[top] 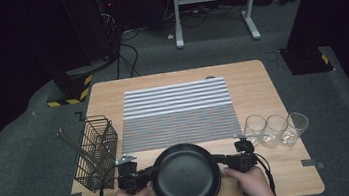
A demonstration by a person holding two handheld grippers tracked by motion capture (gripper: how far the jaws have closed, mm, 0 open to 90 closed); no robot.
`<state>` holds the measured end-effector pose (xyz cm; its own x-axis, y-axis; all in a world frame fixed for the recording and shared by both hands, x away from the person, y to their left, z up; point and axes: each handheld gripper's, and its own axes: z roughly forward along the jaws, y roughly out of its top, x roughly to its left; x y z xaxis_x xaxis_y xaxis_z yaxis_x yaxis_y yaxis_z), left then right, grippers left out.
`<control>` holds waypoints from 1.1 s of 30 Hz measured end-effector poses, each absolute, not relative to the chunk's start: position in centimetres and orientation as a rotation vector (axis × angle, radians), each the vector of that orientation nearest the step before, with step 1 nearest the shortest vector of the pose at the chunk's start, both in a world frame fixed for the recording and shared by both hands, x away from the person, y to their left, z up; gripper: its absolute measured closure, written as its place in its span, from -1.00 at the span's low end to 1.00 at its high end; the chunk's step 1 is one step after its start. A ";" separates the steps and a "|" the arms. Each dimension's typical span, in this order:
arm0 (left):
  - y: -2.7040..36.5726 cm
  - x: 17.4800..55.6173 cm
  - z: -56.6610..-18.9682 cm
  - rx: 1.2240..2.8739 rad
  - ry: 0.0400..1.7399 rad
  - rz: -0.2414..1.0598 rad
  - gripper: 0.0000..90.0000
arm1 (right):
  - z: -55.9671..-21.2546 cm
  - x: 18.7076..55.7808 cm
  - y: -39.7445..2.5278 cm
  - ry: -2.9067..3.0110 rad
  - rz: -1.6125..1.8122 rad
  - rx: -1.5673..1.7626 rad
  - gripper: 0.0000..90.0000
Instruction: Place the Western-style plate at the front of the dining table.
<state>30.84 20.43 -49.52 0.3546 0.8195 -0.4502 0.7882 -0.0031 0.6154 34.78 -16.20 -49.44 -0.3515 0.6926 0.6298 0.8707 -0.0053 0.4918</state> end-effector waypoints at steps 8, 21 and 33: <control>20.8 30.8 -49.6 1.770 1.420 0.043 0.64 | -49.5 34.9 -15.5 -2.075 -1.283 -1.657 0.84; 21.1 30.8 -48.8 1.761 1.429 0.071 0.67 | -49.3 35.0 -14.9 -2.072 -1.295 -1.656 0.87; 21.8 30.9 -48.7 1.737 1.441 0.097 0.69 | -49.6 34.9 -13.8 -2.131 -1.270 -1.629 0.86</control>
<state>30.93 21.81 -48.73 0.3314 0.8353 -0.4388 0.7691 0.0302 0.6384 34.93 -13.83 -49.58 -0.3870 0.7080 0.5908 0.8564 0.0385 0.5149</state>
